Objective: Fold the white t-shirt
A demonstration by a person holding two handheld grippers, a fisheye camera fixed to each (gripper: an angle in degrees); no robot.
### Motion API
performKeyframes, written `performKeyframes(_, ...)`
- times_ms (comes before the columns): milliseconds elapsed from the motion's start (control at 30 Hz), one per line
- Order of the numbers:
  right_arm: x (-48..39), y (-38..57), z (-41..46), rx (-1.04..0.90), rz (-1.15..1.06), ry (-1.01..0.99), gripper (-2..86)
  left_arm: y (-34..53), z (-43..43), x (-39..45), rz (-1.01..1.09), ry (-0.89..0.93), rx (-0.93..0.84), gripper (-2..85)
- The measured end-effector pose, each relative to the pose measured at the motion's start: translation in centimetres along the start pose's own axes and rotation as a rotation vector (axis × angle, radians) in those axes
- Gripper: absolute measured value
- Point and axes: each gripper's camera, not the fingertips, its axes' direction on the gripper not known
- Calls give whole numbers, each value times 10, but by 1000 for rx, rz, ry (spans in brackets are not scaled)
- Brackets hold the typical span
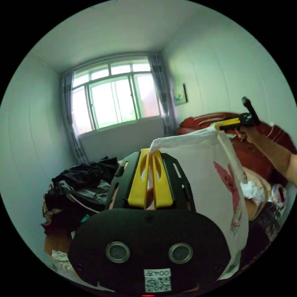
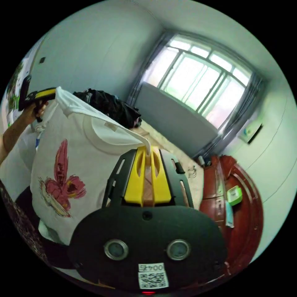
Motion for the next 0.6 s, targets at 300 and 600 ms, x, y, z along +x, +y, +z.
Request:
performKeyframes(300, 99, 82, 249, -161, 478, -301, 156, 120, 350, 15, 28, -189, -556, 134)
performKeyframes(600, 20, 306, 258, -328, 616, -442, 100, 201, 338, 1, -120, -137, -572, 118)
